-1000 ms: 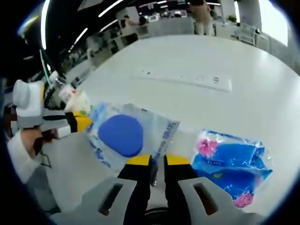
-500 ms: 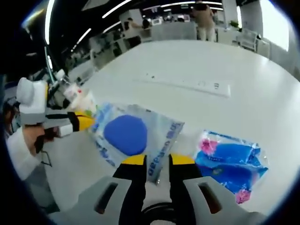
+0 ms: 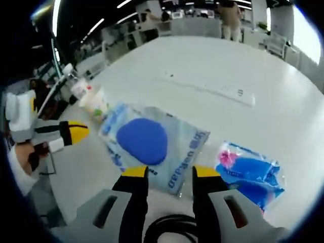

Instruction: Arrange the tabletop items into an orderly group along one side of the table until the central work area is clear of visible clutter.

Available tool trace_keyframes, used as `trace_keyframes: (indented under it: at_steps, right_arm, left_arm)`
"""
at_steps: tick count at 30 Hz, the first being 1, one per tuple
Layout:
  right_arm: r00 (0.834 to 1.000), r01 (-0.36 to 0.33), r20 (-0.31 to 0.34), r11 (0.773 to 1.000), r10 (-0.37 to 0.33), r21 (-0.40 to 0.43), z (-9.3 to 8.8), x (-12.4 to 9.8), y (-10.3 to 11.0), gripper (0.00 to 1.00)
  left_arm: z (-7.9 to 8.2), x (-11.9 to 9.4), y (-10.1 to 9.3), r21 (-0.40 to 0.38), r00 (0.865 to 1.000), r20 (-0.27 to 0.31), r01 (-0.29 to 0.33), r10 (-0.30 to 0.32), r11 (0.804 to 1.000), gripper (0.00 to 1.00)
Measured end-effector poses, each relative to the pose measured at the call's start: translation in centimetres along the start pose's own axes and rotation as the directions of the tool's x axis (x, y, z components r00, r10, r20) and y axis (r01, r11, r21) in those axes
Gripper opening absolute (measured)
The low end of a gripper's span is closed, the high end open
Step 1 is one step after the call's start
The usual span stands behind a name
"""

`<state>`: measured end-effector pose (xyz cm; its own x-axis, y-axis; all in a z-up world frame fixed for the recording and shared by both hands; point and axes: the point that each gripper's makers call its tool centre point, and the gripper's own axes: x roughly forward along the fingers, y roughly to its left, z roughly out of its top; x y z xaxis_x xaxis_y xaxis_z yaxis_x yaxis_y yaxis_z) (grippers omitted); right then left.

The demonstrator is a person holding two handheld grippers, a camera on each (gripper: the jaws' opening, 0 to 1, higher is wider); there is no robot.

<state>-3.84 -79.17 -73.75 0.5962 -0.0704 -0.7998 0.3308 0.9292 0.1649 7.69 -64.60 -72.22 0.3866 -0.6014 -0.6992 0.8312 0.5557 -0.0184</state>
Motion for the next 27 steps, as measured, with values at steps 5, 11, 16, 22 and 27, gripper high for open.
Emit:
trace_keyframes:
  at_steps: [5,11,16,22,27]
  right_arm:
    - [0.997,0.042,-0.061,0.987,-0.052,-0.152,0.3,0.0,-0.7,0.39]
    - [1.000,0.016,-0.017,0.994,-0.018,-0.110,1.4,-1.1,-0.4,0.40]
    - [0.999,0.000,0.054,0.996,0.005,-0.087,1.6,-2.8,-0.2,0.40]
    - [0.991,-0.017,0.128,0.998,0.026,-0.068,1.2,-4.9,0.1,0.43]
    - [0.981,-0.043,0.188,0.998,0.050,-0.040,0.5,-7.4,0.5,0.55]
  left_arm:
    - [-2.6,-1.8,-0.1,-0.064,1.000,-0.019,0.005,-0.006,0.998,0.04]
    - [-5.1,-3.4,0.6,-0.109,0.999,-0.042,-0.004,-0.001,0.994,0.06]
    - [-5.1,-4.2,1.7,-0.102,1.000,-0.018,0.018,-0.020,0.995,0.17]
    - [-3.5,-5.2,3.7,-0.143,0.998,0.048,0.055,-0.048,0.988,0.38]
    - [-3.4,-6.1,4.7,-0.150,0.996,0.052,0.080,-0.073,0.986,0.59]
